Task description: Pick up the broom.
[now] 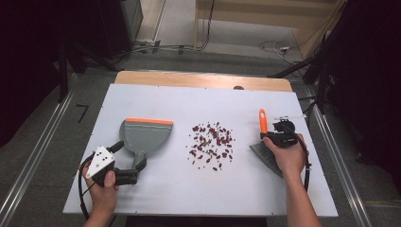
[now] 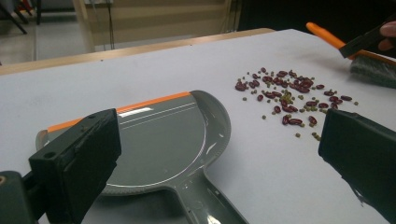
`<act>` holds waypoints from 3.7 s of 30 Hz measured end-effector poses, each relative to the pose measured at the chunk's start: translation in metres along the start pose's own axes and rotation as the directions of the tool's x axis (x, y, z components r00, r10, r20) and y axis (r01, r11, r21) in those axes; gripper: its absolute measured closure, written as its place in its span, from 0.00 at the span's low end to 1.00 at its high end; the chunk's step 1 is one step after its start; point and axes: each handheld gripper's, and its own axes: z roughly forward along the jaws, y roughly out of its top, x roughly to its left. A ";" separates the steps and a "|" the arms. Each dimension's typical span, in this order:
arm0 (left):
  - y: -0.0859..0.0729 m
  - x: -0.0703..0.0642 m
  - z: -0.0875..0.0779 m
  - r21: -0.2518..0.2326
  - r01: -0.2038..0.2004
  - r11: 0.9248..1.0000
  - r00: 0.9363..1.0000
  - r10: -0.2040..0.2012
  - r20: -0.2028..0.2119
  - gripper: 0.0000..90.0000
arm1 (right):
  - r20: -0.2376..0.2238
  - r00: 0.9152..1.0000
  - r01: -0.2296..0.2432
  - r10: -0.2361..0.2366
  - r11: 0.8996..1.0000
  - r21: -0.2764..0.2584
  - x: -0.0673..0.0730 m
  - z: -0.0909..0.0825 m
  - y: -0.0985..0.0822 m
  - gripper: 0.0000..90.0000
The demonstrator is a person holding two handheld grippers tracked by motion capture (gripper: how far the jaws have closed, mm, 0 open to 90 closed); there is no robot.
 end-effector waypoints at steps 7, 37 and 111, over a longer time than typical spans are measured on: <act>0.004 -0.004 -0.001 -0.013 -0.010 1.000 1.000 0.010 -0.012 0.00 | -0.072 0.996 -0.067 0.053 0.975 -0.211 -0.009 -0.021 -0.010 0.77; 0.041 -0.049 0.026 -0.018 -0.100 0.995 0.989 0.101 0.107 0.00 | -0.194 0.980 -0.143 0.034 0.800 -0.583 0.009 -0.065 -0.020 0.77; 0.061 -0.132 0.101 0.138 0.008 0.990 0.939 -0.055 0.340 0.95 | -0.387 0.852 0.052 -0.352 0.793 -0.607 0.172 -0.079 -0.019 0.57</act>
